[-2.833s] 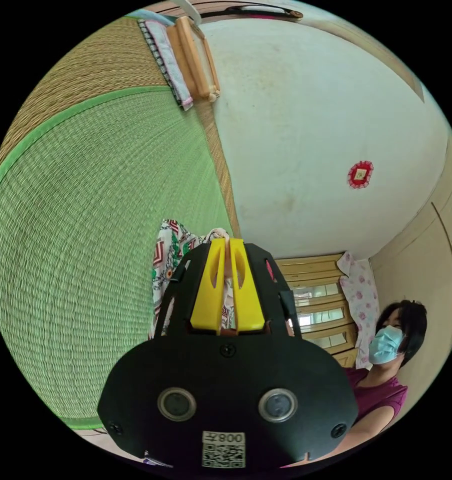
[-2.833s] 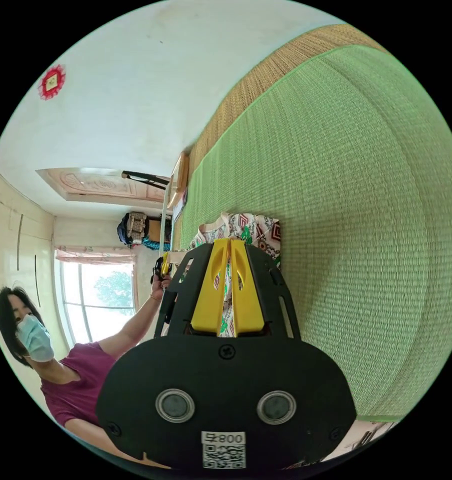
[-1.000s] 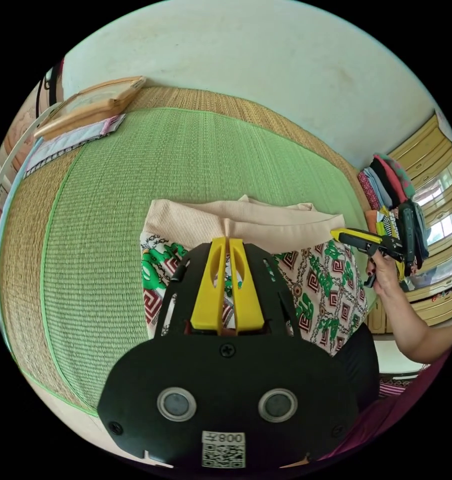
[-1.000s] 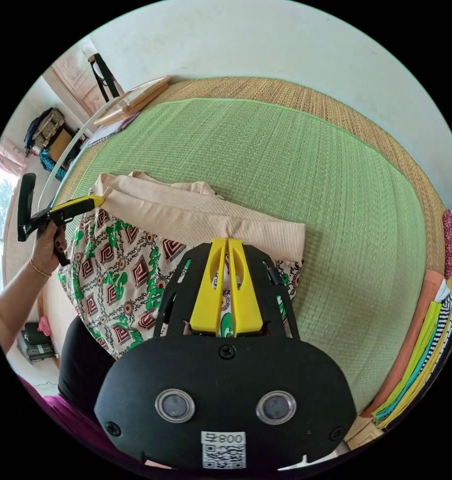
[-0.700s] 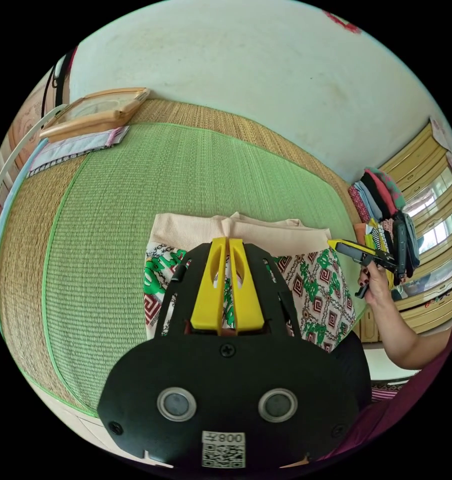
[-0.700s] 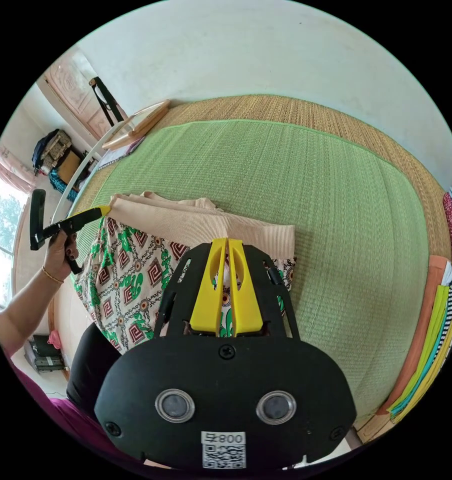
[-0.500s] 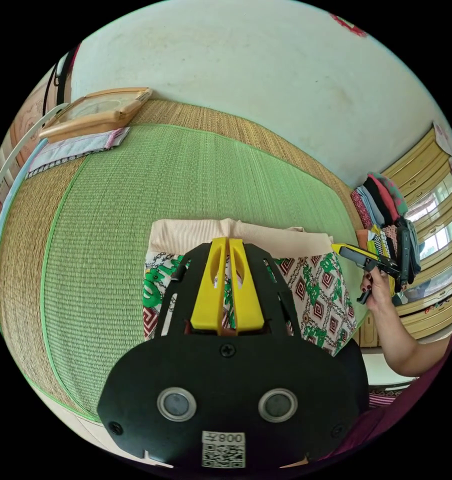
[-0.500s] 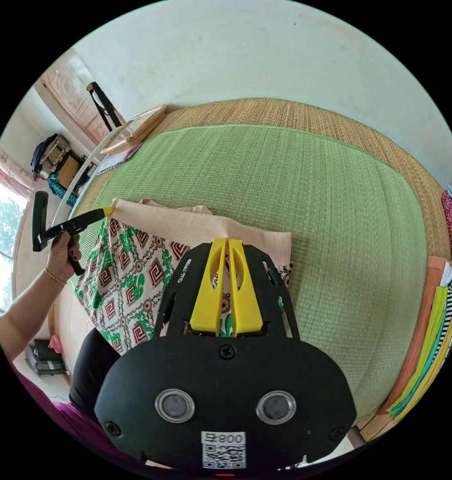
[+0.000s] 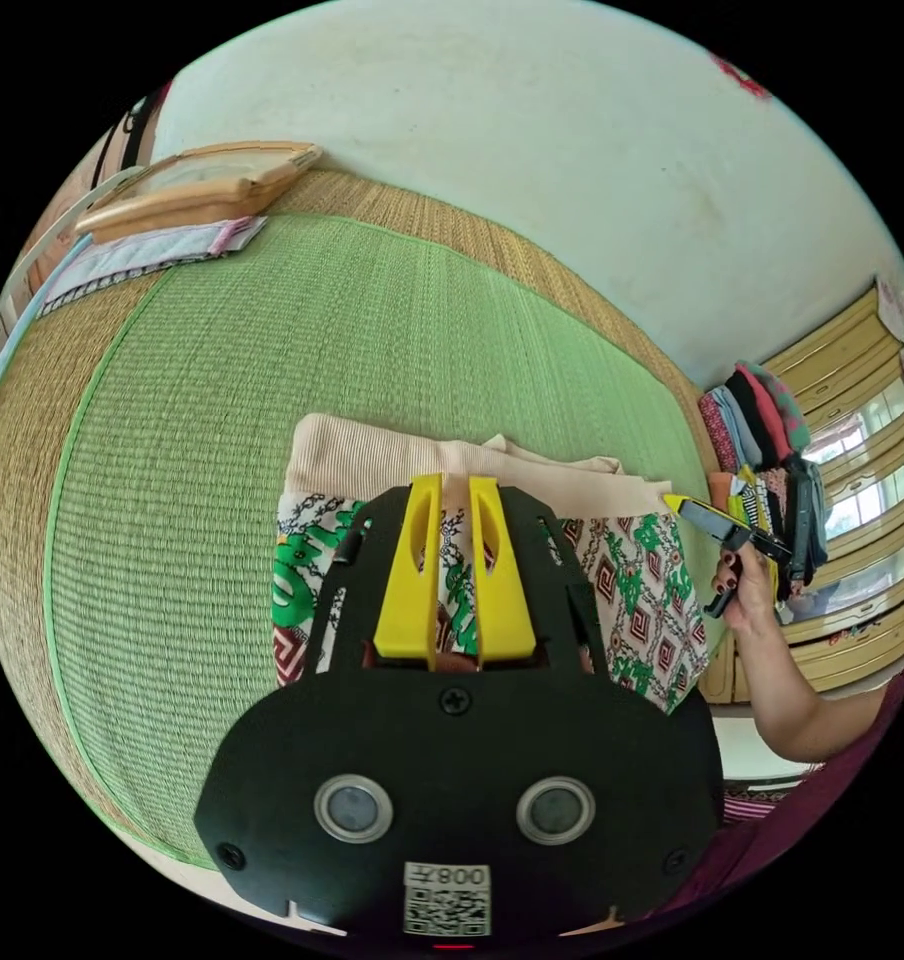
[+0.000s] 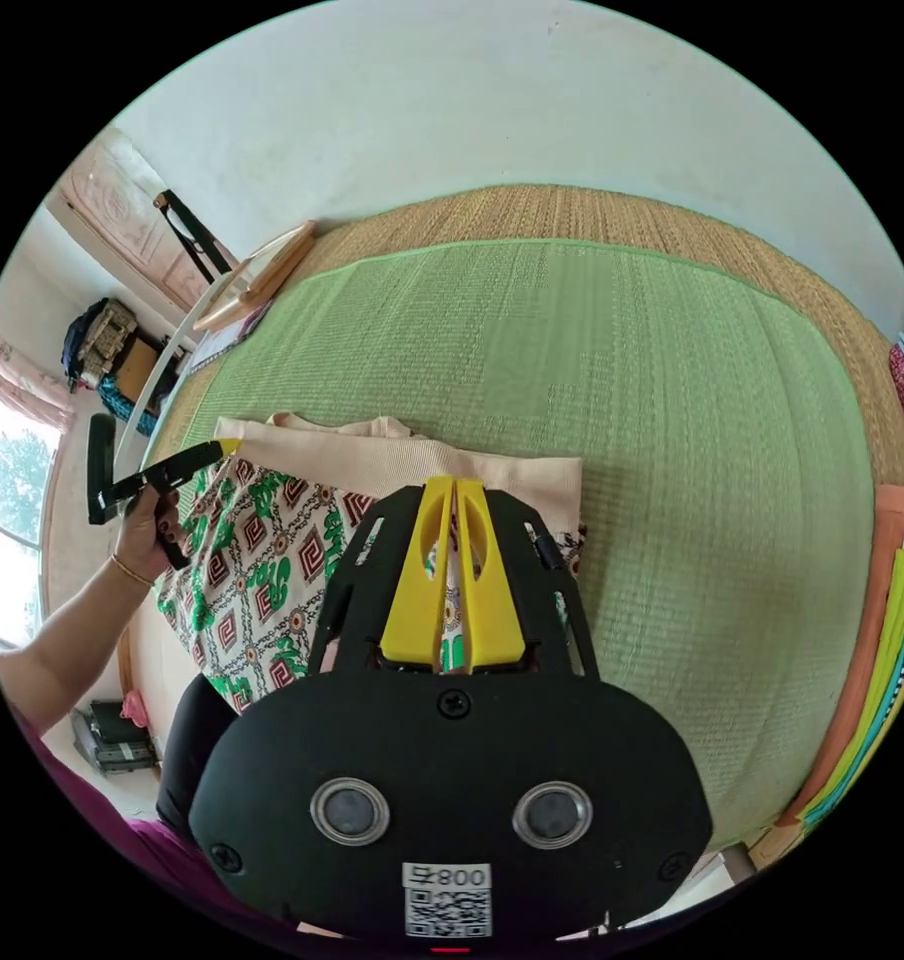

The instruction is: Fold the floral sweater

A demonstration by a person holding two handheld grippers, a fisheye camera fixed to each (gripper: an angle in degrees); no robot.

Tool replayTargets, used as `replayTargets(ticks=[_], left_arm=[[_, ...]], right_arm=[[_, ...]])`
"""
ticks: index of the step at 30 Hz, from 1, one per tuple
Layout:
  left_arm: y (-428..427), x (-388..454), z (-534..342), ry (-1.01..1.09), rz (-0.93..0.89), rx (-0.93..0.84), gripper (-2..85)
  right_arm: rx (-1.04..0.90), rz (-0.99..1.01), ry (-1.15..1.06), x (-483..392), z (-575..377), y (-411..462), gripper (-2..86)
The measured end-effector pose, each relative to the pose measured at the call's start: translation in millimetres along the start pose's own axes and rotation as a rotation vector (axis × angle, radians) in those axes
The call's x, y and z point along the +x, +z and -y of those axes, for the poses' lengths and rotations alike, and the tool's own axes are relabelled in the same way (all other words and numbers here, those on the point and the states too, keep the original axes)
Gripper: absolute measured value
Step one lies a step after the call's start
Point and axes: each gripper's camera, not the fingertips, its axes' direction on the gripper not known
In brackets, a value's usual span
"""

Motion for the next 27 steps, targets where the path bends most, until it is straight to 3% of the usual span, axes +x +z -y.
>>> replayTargets(ticks=[11, 20, 24, 27], left_arm=[[-25.8, -20.7, 2.7, -0.043, 0.083, -0.033, 0.6], [-71.7, -13.5, 1.5, -0.053, 0.033, 0.003, 0.3], [-77.2, -18.6, -8.2, -0.077, 0.067, -0.09, 0.3], [-112.6, -16.0, -22.5, -0.091, 0.032, -0.04, 0.5]], right_arm=[[-0.029, -0.032, 0.078, 51.5, -7.0, 16.0, -0.5], [0.022, 0.007, 0.032, 48.6, -29.5, -3.3, 0.0], [-0.065, -0.03, -0.004, 47.3, -52.1, 12.5, 0.0], [-0.045, 0.014, 0.024, 59.1, -66.5, 0.7, 0.1]])
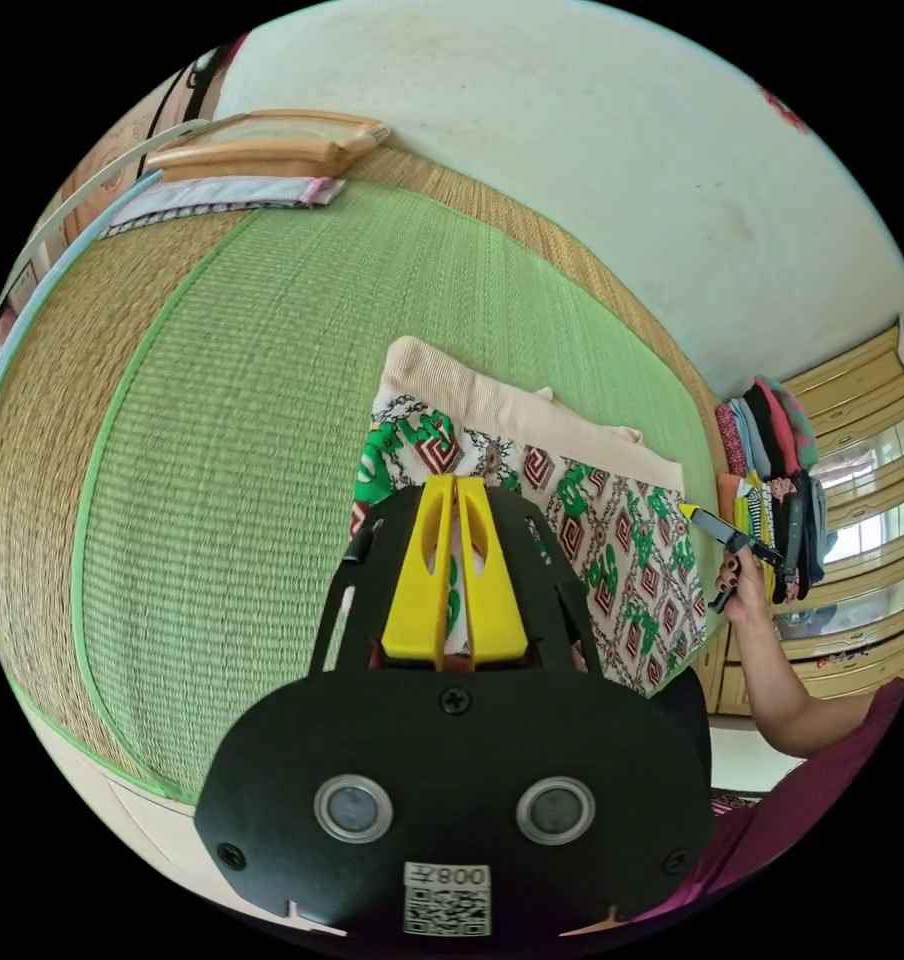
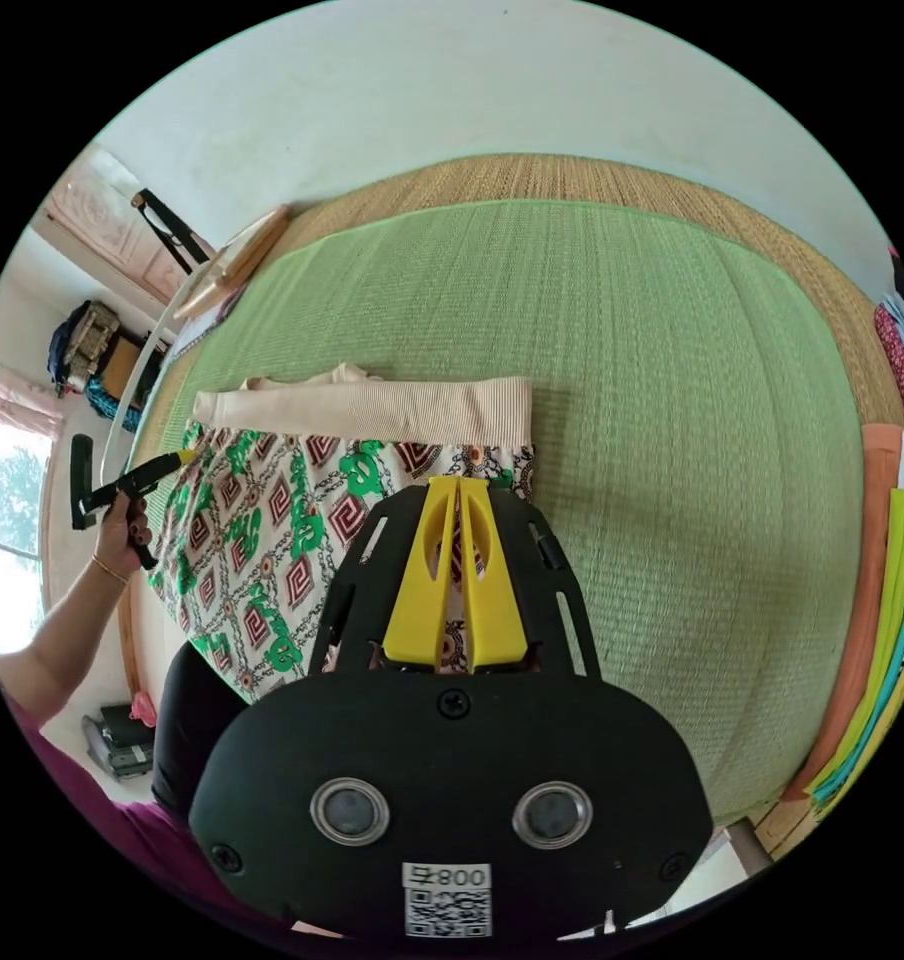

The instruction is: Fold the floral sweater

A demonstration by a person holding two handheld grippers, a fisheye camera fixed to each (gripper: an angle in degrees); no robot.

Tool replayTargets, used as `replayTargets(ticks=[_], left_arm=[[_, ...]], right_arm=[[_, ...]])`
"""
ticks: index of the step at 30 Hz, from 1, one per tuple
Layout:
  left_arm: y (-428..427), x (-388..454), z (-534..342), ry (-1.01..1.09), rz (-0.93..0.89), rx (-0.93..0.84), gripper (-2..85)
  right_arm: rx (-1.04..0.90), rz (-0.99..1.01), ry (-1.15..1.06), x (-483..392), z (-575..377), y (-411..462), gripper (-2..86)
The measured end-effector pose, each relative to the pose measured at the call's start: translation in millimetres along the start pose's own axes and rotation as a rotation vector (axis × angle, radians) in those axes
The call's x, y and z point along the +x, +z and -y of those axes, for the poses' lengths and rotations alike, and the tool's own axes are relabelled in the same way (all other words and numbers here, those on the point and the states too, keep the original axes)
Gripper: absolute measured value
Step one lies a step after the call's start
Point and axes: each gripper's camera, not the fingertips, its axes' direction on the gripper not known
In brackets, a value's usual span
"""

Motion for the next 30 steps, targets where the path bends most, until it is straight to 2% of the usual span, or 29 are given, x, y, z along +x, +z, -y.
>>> replayTargets(ticks=[4, 6, 11, 13, 16, 21, 23, 26, 30], left_arm=[[-52.3, 4.7, -44.1, 0.014, -0.036, 0.001, 1.4], [-67.7, 4.0, -68.8, -0.011, -0.045, -0.013, 1.8], [-87.5, 3.5, -121.0, -0.107, 0.012, -0.085, 2.2], [-87.6, 8.8, -127.4, -0.086, 0.059, -0.113, 1.8], [-96.7, 12.1, -122.7, -0.146, 0.014, -0.105, 1.5], [-116.0, 38.2, -109.8, -0.152, 0.035, -0.084, 1.6], [-112.2, 44.4, -110.7, -0.186, 0.038, -0.133, 1.7], [-122.4, 57.7, -114.1, -0.239, -0.005, -0.096, 2.1], [-135.7, 108.8, -106.1, -0.153, -0.065, -0.058, 3.6]], right_arm=[[0.002, 0.009, -0.053, 1.9, -29.4, -24.4, 0.0], [-0.011, 0.078, -0.04, 11.2, -62.0, -36.5, 0.0], [-0.056, 0.135, 0.02, 21.9, -142.0, -44.2, 0.0], [-0.094, 0.12, 0.042, 28.3, -167.8, -37.2, 0.0], [-0.151, 0.113, 0.099, 48.4, -198.3, -20.8, 0.1], [-0.049, 0.139, 0.139, 68.4, -226.2, -40.2, 0.1], [-0.057, 0.143, 0.147, 73.1, -233.7, -32.7, 0.1], [-0.106, 0.177, 0.204, 86.4, -245.7, -7.1, 0.0], [-0.085, 0.25, 0.236, 104.1, -264.4, 8.1, 0.0]])
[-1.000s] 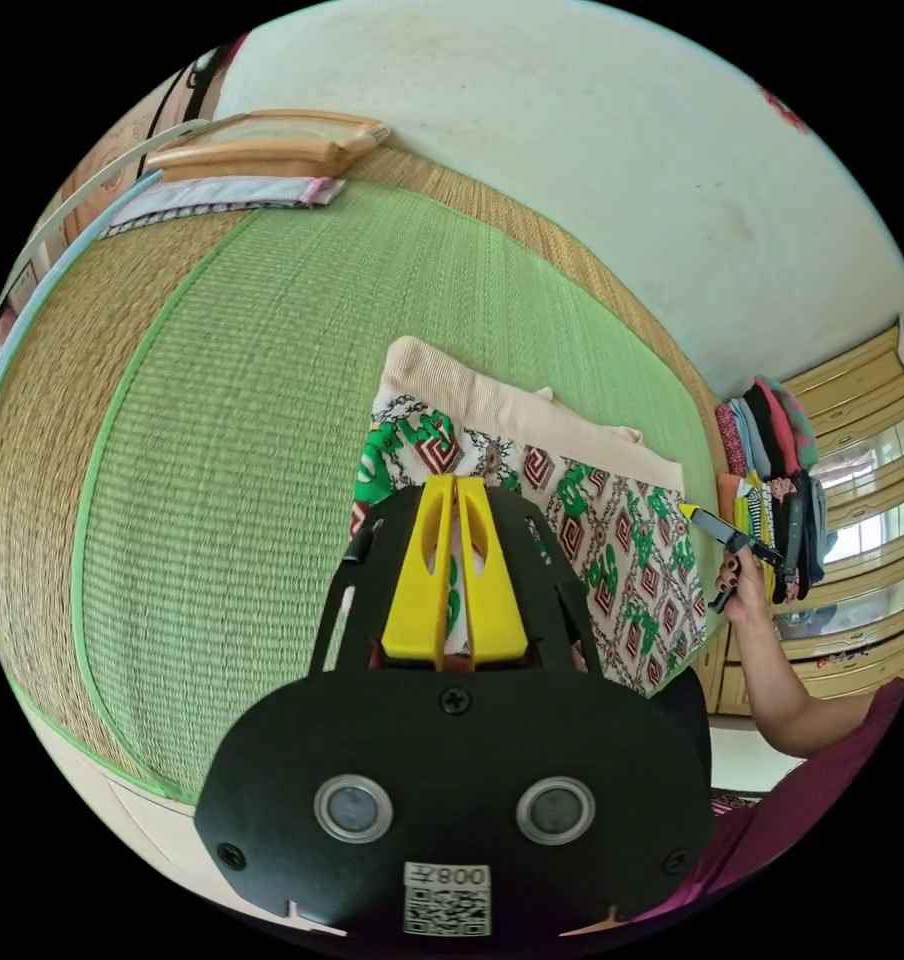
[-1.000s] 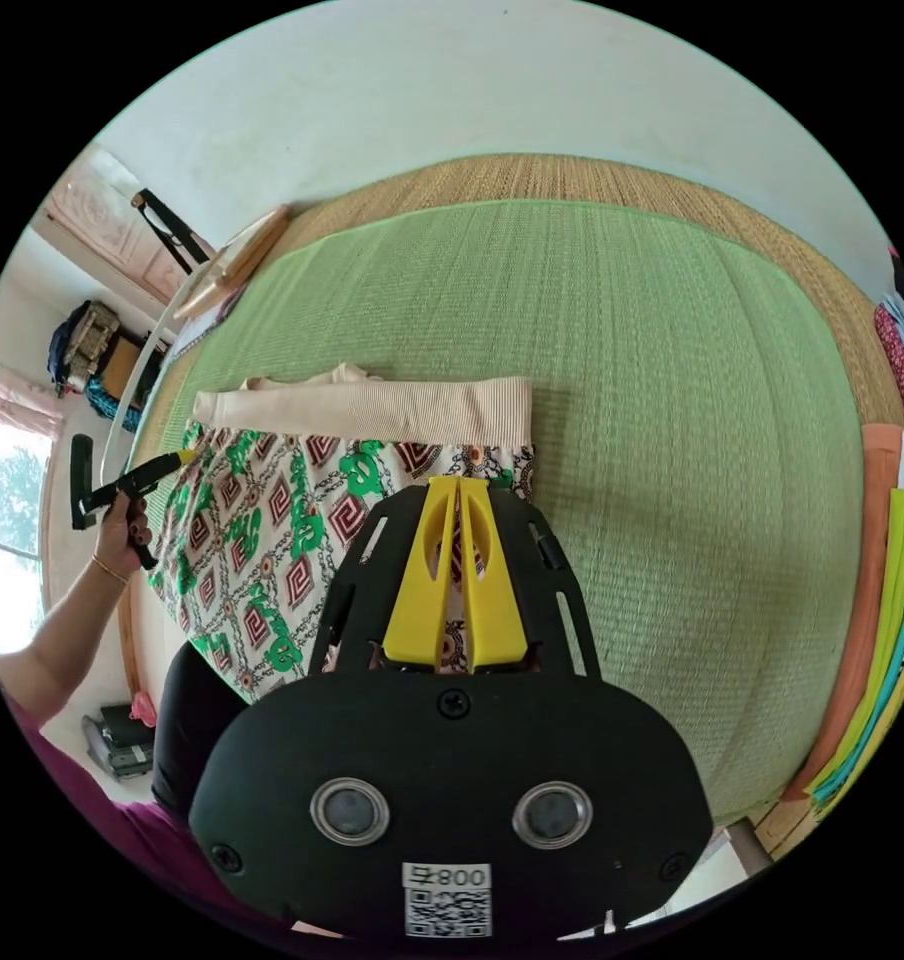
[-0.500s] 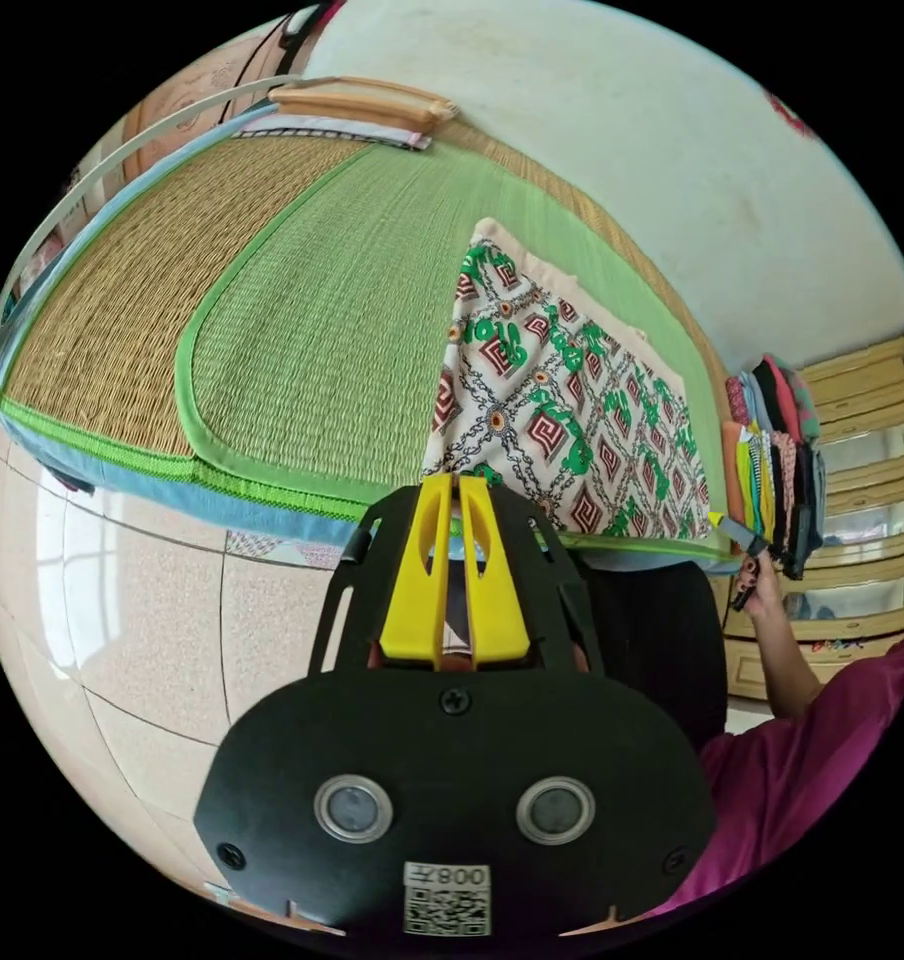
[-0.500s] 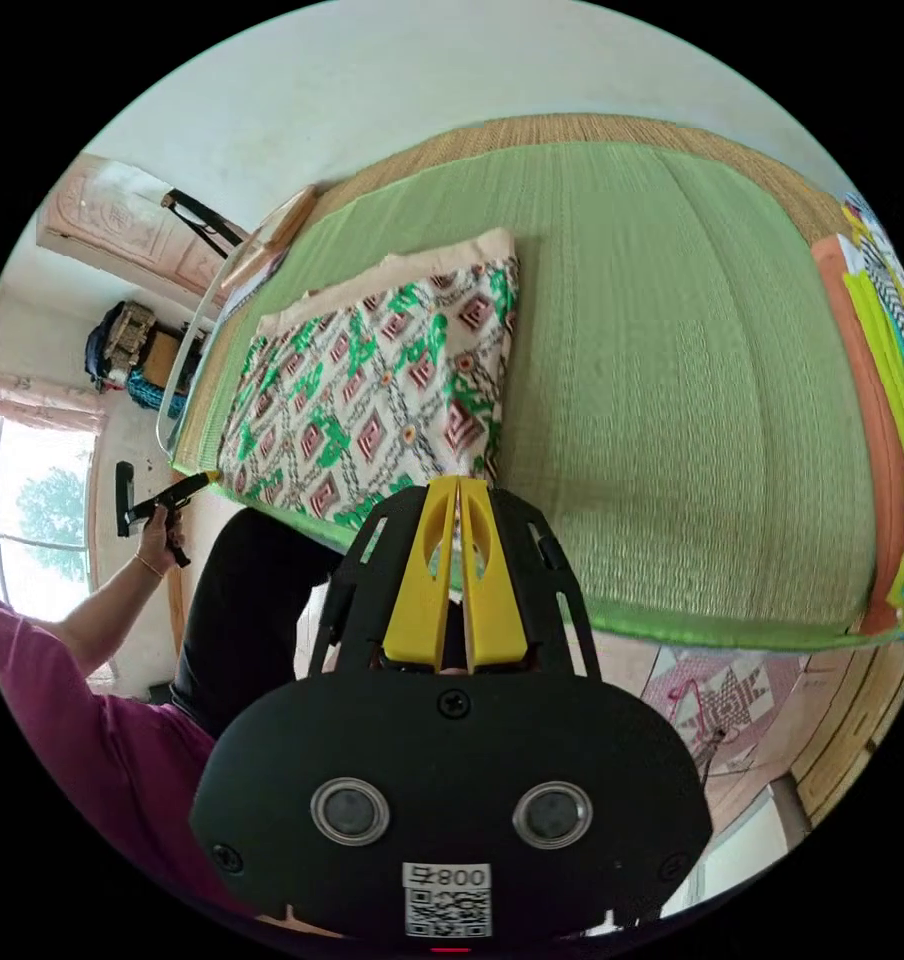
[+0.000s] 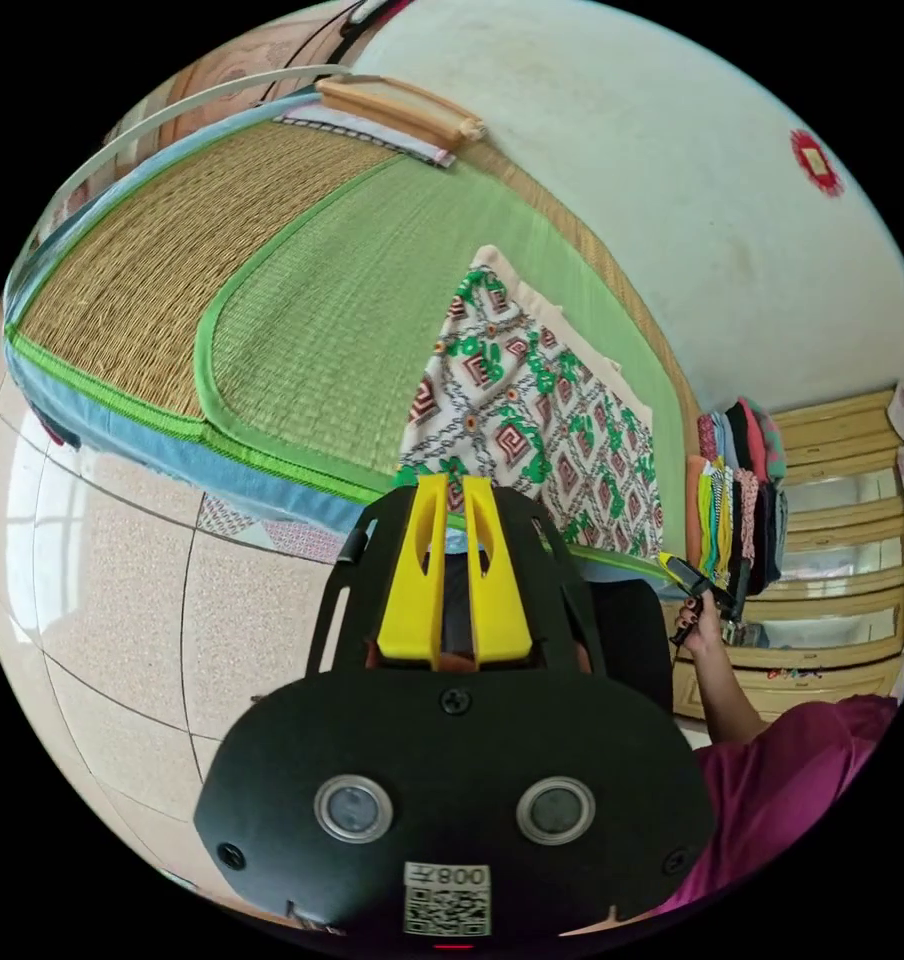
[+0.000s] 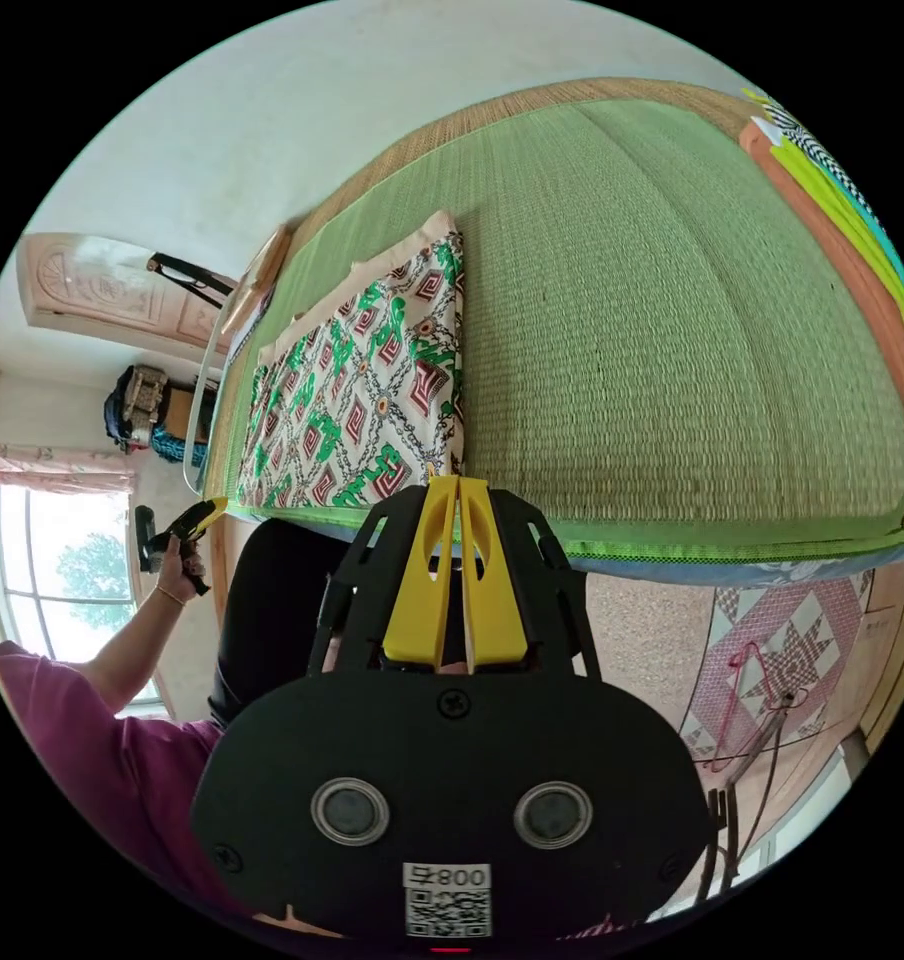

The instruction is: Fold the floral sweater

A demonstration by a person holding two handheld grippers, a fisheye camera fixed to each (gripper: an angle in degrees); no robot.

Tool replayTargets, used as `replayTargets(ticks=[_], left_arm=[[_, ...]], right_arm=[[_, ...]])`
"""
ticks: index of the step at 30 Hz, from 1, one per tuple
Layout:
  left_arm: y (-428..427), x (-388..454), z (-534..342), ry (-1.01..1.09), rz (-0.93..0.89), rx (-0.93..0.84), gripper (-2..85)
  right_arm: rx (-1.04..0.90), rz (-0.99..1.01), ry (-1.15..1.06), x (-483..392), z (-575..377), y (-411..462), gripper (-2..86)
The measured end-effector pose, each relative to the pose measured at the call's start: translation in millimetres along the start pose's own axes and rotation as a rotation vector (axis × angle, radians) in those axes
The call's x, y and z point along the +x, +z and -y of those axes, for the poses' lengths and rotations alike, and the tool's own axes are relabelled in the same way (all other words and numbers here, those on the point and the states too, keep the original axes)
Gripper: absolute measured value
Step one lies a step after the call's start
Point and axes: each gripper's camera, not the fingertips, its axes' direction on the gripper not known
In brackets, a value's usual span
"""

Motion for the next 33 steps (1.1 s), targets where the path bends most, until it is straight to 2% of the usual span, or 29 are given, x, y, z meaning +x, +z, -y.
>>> replayTargets(ticks=[3, 8, 11, 16, 20, 23, 28, 33], left_arm=[[19.4, 78.0, 5.0, 0.181, -0.077, -0.049, 5.3], [113.7, 264.1, 4.0, 0.605, -0.186, -0.275, 7.0], [163.3, 361.6, -6.9, 0.802, -0.207, -0.346, 7.5], [223.6, 469.5, -29.7, 1.038, -0.041, -0.402, 8.2], [262.2, 511.6, -44.3, 1.099, 0.064, -0.48, 7.3], [265.8, 529.9, -47.6, 1.095, 0.153, -0.426, 3.2], [266.8, 549.7, -37.7, 1.038, 0.122, -0.431, 1.1], [249.6, 553.3, -15.2, 0.873, -0.029, -0.397, 0.6]], right_arm=[[0.019, 0.064, 0.032, 23.0, -7.8, 4.9, 0.1], [0.046, 0.143, 0.082, 57.4, -21.6, 14.4, 0.4], [0.06, 0.169, 0.093, 74.3, -29.7, 18.7, 1.1], [0.098, 0.28, 0.133, 106.8, -44.4, 25.8, 3.5], [0.119, 0.348, 0.149, 128.5, -54.1, 33.3, 5.6], [0.127, 0.381, 0.15, 139.8, -57.8, 37.9, 6.5], [0.145, 0.422, 0.142, 153.8, -57.8, 43.0, 7.1], [0.161, 0.455, 0.107, 160.2, -47.2, 46.3, 7.4]])
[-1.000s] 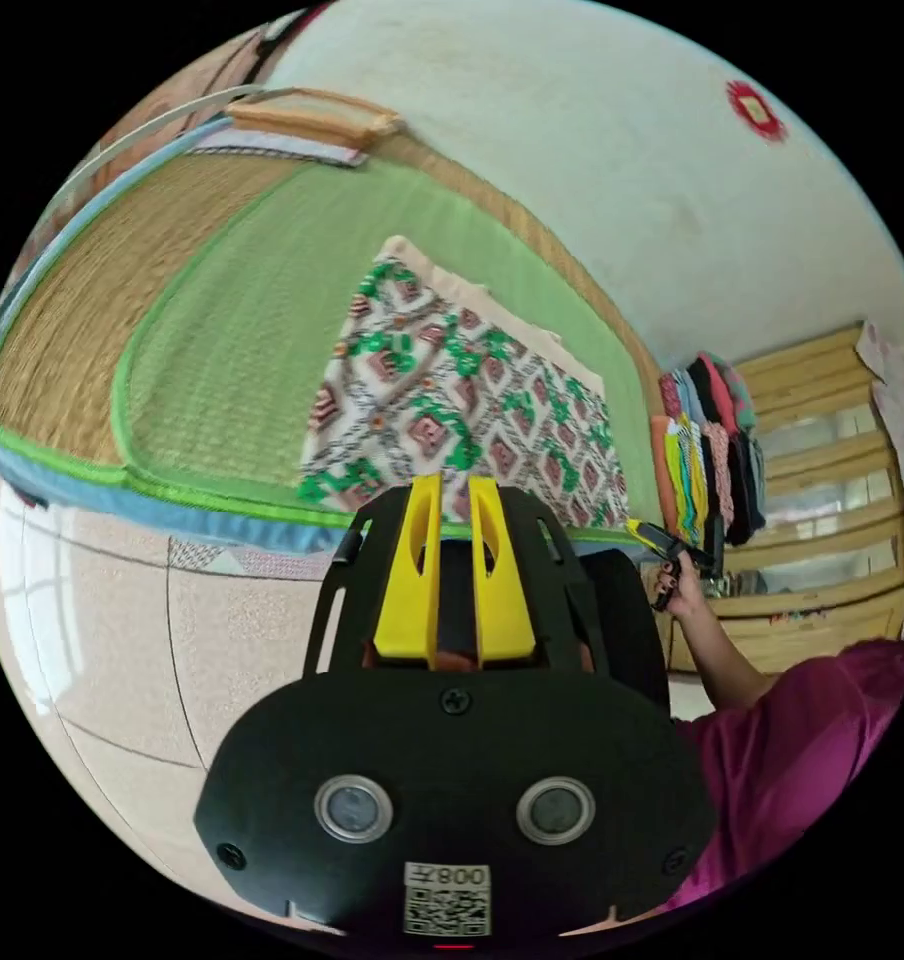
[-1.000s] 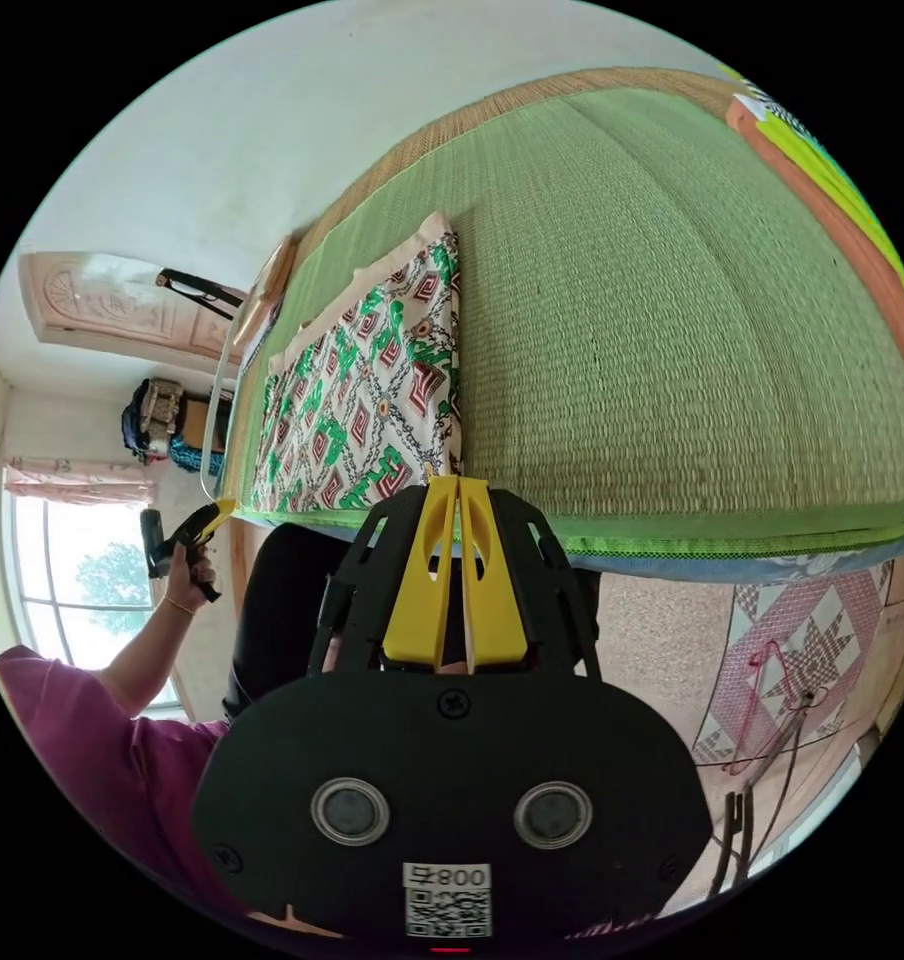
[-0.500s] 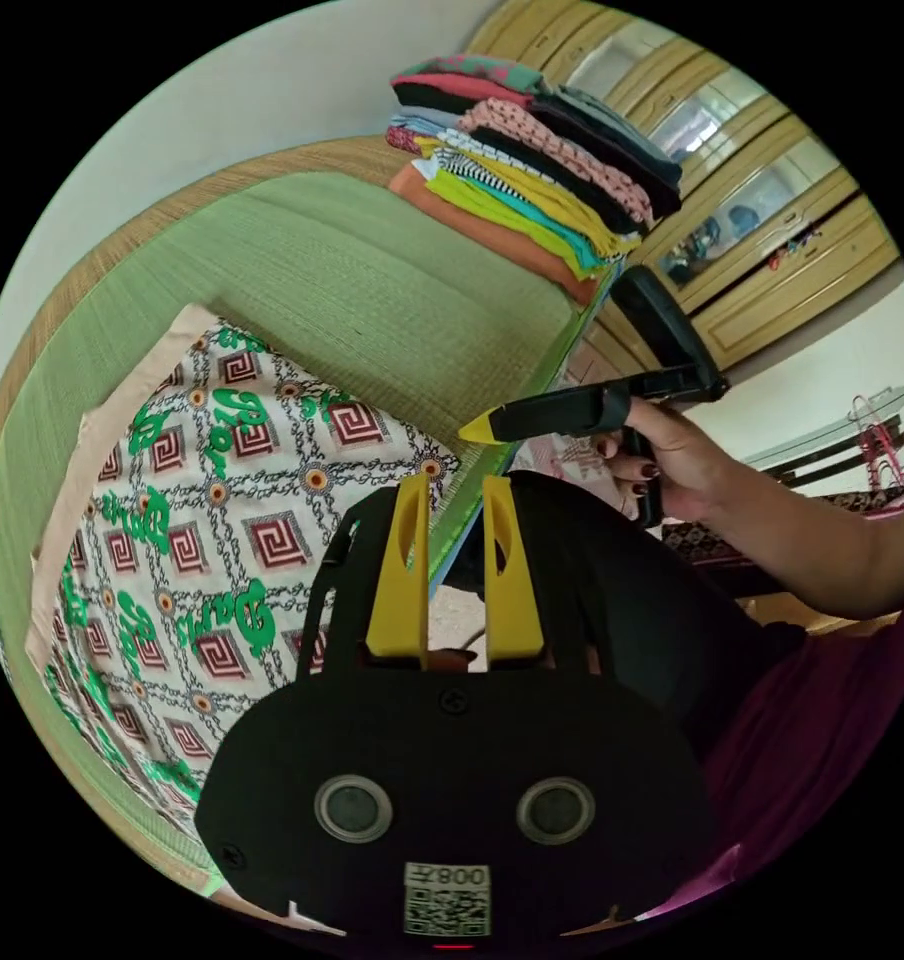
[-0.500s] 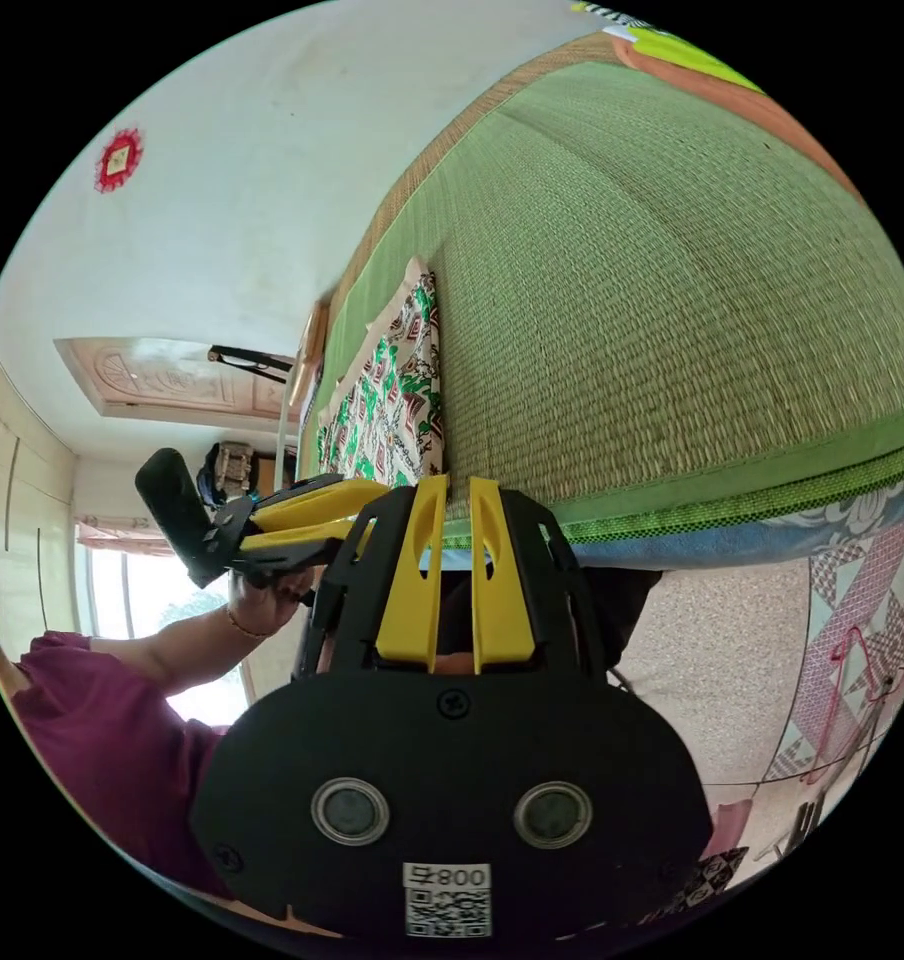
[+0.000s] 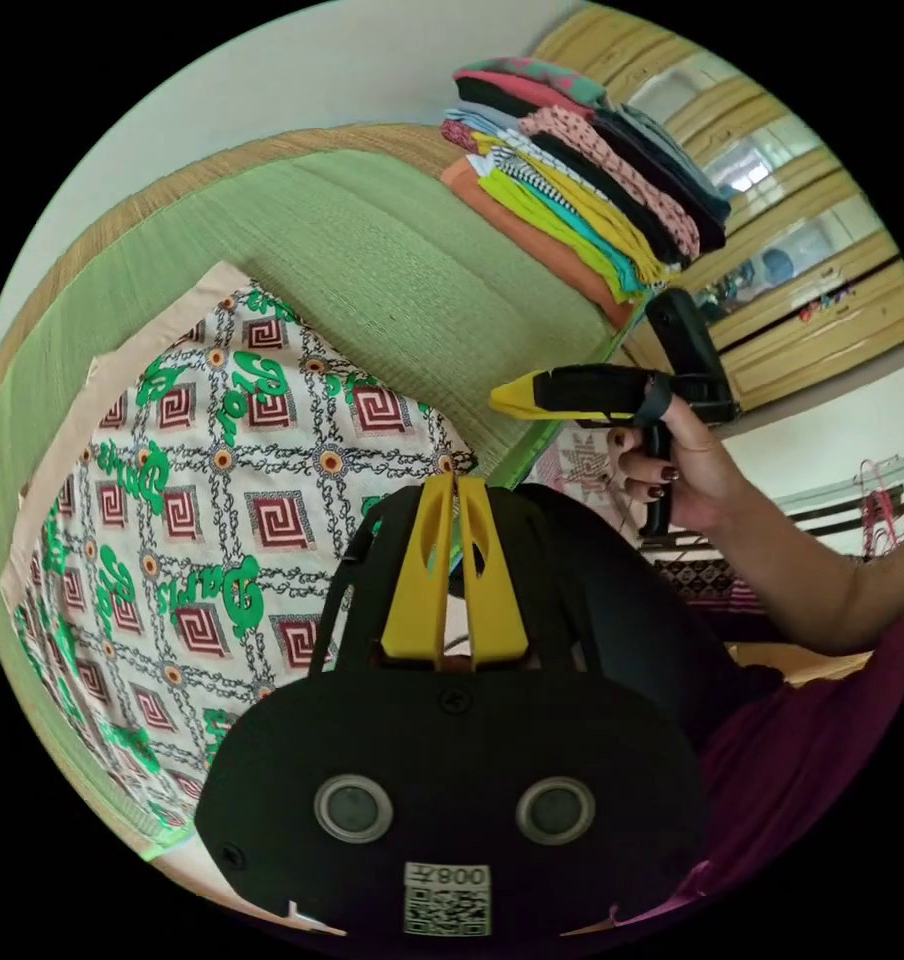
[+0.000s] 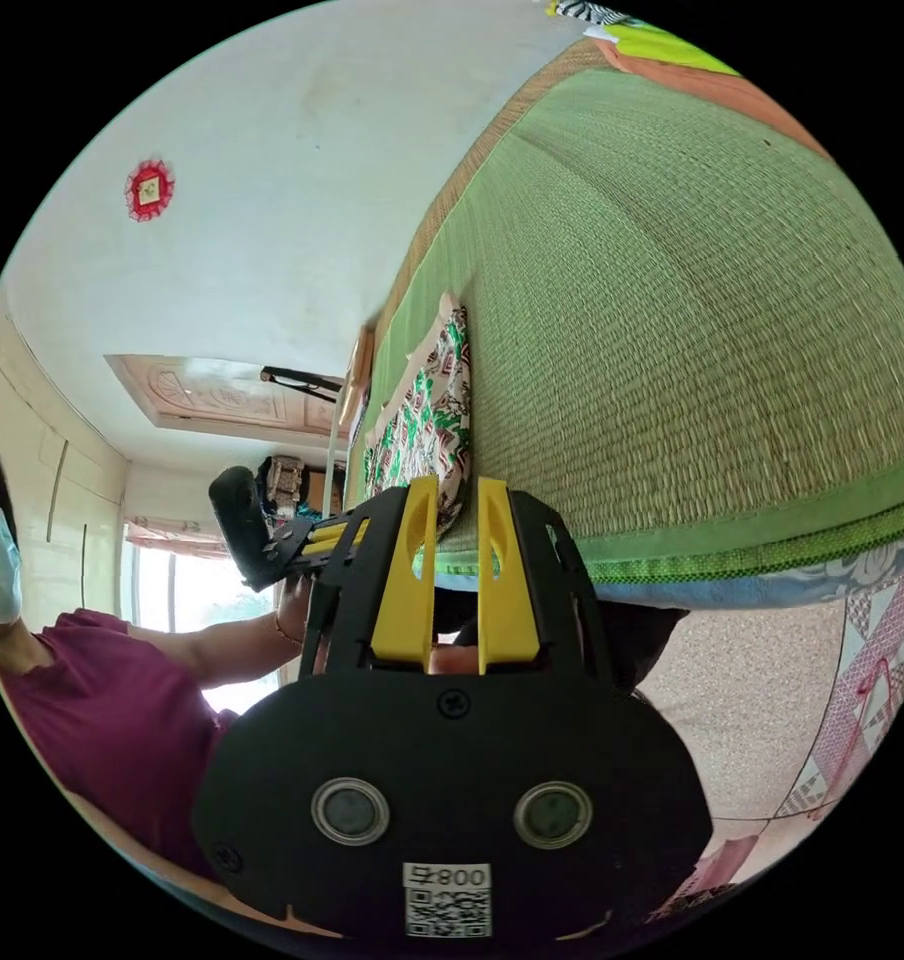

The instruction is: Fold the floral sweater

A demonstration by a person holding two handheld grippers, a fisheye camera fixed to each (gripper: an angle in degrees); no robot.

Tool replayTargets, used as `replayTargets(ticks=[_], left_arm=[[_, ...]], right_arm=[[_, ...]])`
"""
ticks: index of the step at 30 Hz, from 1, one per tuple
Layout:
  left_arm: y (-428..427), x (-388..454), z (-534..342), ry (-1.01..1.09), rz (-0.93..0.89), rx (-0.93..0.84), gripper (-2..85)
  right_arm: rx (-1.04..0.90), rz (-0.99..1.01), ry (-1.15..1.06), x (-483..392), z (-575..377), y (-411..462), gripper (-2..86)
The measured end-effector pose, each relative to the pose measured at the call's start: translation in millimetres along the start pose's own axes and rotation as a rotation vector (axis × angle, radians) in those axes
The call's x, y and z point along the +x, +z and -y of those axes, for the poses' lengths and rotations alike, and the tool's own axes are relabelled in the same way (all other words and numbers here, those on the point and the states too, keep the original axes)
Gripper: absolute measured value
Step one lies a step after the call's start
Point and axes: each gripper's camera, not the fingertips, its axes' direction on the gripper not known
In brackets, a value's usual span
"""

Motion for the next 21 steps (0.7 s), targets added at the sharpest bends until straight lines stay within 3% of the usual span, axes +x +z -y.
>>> replayTargets(ticks=[21], left_arm=[[-23.6, 0.9, 34.0, -0.024, -0.155, 0.089, 0.4]], right_arm=[[-0.19, 0.004, -0.034, 4.4, 181.6, 125.9, 9.4]])
